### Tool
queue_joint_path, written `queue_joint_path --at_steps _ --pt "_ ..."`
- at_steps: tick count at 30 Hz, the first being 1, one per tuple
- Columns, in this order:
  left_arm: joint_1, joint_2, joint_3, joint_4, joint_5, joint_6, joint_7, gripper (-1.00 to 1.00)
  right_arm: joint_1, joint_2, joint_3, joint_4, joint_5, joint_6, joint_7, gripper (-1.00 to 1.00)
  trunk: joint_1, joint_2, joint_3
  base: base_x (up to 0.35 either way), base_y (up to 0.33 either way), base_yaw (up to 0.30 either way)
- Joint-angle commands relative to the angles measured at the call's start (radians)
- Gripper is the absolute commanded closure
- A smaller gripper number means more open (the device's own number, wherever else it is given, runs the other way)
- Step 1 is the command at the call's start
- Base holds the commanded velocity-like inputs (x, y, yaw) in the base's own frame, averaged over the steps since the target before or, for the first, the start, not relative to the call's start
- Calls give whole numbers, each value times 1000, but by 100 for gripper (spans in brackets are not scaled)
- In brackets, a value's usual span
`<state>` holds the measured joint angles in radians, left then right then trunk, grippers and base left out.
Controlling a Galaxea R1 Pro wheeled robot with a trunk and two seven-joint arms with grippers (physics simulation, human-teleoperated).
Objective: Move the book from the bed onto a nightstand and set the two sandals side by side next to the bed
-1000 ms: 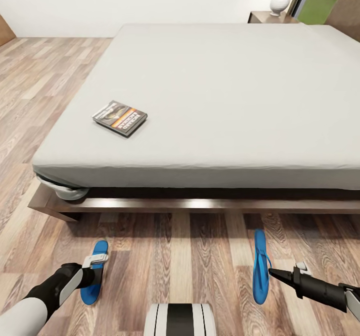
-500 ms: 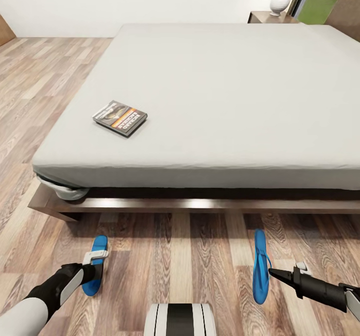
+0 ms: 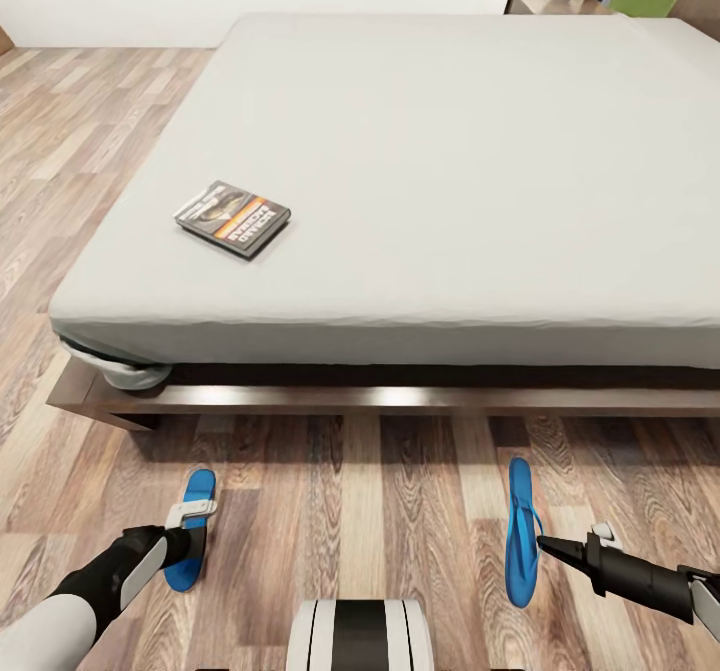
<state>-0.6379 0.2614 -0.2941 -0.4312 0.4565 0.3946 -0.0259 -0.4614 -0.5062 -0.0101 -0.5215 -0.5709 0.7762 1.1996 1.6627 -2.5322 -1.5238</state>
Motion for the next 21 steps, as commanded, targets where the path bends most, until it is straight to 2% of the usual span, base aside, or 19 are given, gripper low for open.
queue_joint_path --at_steps 1,8,12,21 --pt "0 1 -3 -1 1 4 -3 100 0 0 -1 0 -3 8 3 100 0 0 -1 0 0 0" --pt "0 1 -3 -1 1 3 -3 100 0 0 -1 0 -3 8 3 100 0 0 -1 0 0 0" --pt "0 1 -3 -1 1 4 -3 100 0 0 -1 1 -3 8 3 100 2 -1 -16 0 0 0" --pt "0 2 -3 -1 1 3 -3 100 0 0 -1 1 -3 8 4 100 2 -1 -16 0 0 0"
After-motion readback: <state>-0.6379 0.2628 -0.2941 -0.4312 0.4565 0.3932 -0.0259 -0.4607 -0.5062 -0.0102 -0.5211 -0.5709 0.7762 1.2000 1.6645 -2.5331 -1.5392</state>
